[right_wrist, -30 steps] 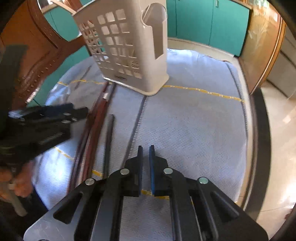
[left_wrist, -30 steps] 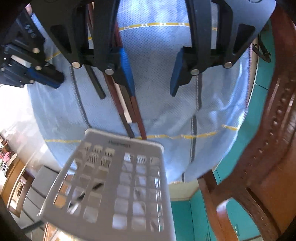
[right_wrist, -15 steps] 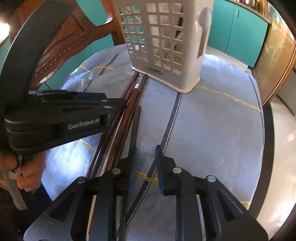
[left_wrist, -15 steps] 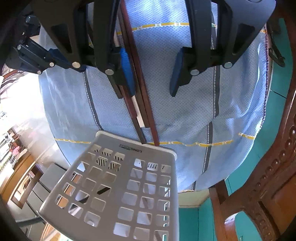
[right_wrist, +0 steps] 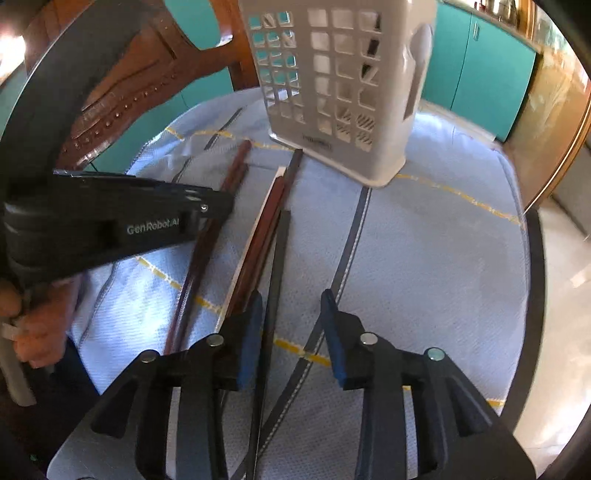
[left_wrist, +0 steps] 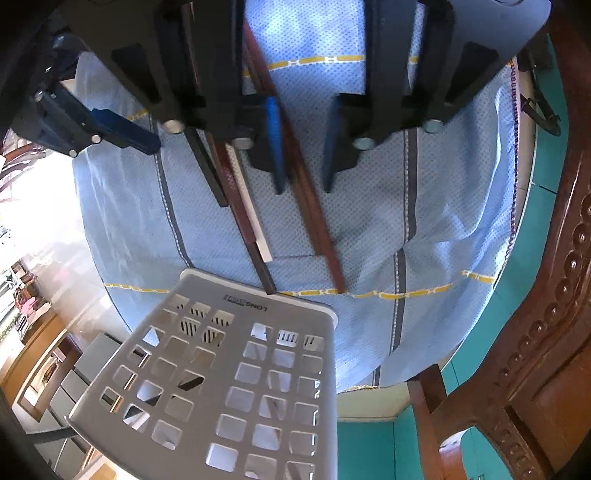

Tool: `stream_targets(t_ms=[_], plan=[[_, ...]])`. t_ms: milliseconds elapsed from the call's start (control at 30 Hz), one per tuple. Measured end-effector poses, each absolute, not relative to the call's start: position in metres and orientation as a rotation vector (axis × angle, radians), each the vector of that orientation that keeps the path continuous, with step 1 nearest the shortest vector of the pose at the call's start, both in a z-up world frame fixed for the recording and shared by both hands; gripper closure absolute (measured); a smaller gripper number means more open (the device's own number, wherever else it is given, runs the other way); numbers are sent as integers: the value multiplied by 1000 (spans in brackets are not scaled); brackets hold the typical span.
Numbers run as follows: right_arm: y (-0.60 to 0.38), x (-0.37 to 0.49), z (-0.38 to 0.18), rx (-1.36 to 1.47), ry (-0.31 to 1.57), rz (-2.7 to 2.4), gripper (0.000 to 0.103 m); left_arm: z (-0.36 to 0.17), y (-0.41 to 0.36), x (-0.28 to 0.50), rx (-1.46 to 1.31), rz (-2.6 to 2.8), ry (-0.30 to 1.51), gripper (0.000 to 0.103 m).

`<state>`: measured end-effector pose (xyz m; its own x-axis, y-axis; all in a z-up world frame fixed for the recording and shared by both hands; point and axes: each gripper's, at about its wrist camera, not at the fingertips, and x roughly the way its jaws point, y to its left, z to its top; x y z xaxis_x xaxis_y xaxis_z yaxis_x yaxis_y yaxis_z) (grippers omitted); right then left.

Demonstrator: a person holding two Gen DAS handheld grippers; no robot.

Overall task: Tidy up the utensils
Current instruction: 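Grasp the black chopstick with the right gripper while the left grasps a reddish-brown chopstick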

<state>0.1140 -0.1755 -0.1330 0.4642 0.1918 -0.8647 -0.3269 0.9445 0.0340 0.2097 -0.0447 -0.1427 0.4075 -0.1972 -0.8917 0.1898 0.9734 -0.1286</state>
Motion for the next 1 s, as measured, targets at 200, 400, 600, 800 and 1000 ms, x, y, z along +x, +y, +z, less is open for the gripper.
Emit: stream_targets(t_ms=[200,400,600,800,1000], plan=[[-193,120,-130,-98,1073,256,96,-136,-29,217,-71,-286,1127,89],[-206,124,-129,-64,1076,220,96,-127,-18,259,-128,-191,1086,82],[-199,122,-129,-133,1043,205,85,-143,-30,277,-50,-110,1111,82],[-195,129,-133,-117,1038,187,96,-143,-36,272,-3,-117,1099,93],[-215,134,-131,-51,1059,162,97,-138,-23,247,5,-191,1112,96]])
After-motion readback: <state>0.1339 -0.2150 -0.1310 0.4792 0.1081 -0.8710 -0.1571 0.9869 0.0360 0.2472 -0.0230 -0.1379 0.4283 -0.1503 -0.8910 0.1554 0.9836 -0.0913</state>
